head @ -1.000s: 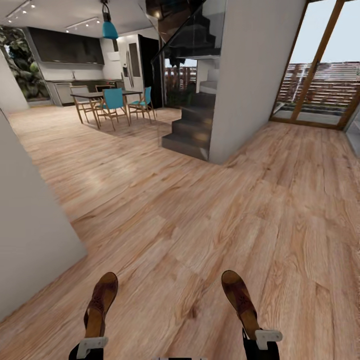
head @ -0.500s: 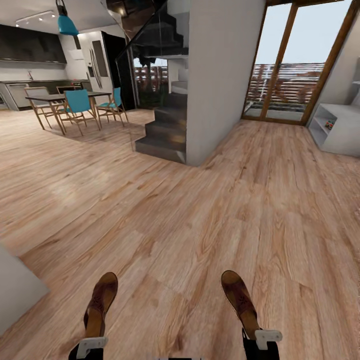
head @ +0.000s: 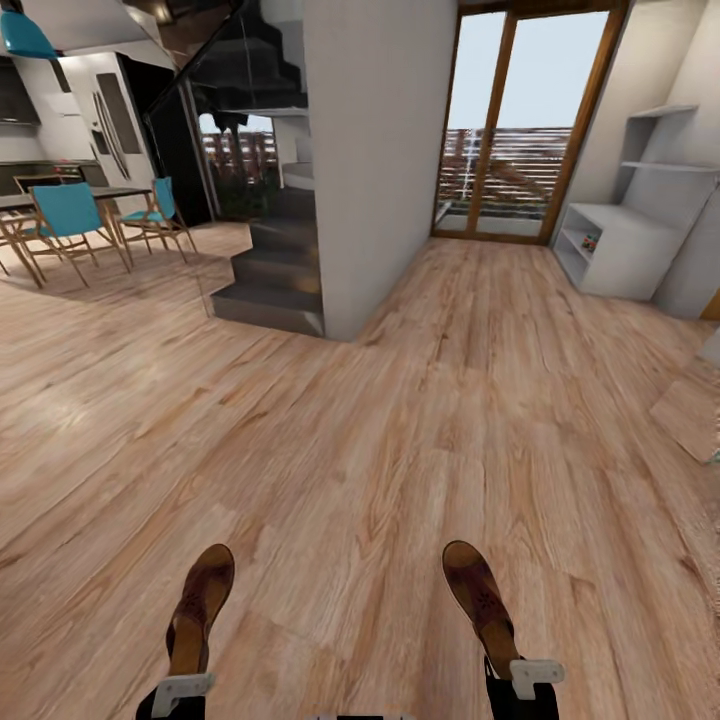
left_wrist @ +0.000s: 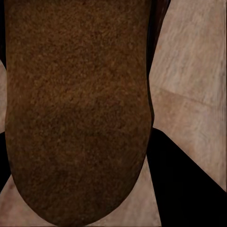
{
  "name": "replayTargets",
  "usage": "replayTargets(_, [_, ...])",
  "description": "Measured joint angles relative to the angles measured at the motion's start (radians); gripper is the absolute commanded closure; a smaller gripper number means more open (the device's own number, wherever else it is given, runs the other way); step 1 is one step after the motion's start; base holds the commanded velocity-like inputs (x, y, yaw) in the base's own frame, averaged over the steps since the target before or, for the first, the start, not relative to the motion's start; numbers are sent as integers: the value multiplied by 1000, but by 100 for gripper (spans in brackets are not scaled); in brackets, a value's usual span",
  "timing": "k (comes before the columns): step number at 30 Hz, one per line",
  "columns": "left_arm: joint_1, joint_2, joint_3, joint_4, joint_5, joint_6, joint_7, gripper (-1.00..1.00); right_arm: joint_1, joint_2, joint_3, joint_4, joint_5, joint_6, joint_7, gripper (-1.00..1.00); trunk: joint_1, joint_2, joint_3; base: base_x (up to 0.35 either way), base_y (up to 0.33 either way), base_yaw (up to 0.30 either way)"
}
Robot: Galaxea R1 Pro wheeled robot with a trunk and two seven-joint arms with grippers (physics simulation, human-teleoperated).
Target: Pick up the two gym shoes and the two sandals from the corridor floor and place them onto the hallstand (shoe rack) in the corridor, making sure they are on the rack and not on the floor. Arrange them so the two gym shoes are next to each other and the two sandals are next to each other.
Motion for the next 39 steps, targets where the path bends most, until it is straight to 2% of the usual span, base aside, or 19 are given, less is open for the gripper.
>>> replayTargets(27, [0, 2, 1, 0, 3, 0, 2, 100, 0, 0, 0, 0, 0, 0, 0, 100, 0, 0, 0, 339, 0, -297])
replayTargets(39, [0, 2, 1, 0, 4, 0, 2, 100, 0, -3, 0, 0, 1, 0, 3, 100, 0, 0, 0, 338, 15, -39])
